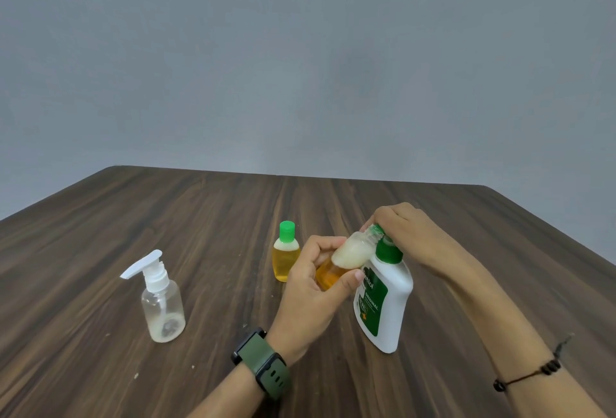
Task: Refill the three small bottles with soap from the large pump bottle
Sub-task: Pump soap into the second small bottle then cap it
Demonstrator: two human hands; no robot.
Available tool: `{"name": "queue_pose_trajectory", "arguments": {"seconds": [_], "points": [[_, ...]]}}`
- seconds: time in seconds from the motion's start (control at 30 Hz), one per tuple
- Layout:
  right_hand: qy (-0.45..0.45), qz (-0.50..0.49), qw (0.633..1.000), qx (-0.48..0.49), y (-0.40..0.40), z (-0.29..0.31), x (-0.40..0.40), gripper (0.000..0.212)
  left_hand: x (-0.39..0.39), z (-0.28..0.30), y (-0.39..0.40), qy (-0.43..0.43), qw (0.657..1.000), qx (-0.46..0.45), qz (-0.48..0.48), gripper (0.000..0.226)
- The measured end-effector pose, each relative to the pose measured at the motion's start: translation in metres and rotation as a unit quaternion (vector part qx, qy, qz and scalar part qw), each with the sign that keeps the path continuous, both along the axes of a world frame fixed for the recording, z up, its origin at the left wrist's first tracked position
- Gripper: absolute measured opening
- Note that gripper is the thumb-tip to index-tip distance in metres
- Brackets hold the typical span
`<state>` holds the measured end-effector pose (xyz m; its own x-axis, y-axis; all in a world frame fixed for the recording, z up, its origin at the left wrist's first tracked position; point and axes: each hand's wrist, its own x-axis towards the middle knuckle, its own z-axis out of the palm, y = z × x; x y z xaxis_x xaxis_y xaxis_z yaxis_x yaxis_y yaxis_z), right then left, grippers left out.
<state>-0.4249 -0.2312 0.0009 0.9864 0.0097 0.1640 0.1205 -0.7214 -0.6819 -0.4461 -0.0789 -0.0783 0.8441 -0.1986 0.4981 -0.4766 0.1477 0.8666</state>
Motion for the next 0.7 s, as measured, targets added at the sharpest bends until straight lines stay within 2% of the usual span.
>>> {"name": "queue_pose_trajectory", "arguments": {"seconds": [0.27,0.4,0.7], "points": [[-0.005,0.020,1.000,0.004,0.002,0.008,-0.004,0.050,-0.001,0.003,0.000,-0.010,1.000,-0.013,-0.007,0.036],[0.002,0.003,1.000,0.001,0.004,0.011,-0.002,0.039,-0.002,0.005,0.001,-0.012,1.000,-0.016,-0.001,0.036],[-0.015,0.005,1.000,0.003,0.001,0.002,-0.003,0.042,-0.002,0.002,0.000,-0.003,1.000,-0.004,0.001,0.036]]}}
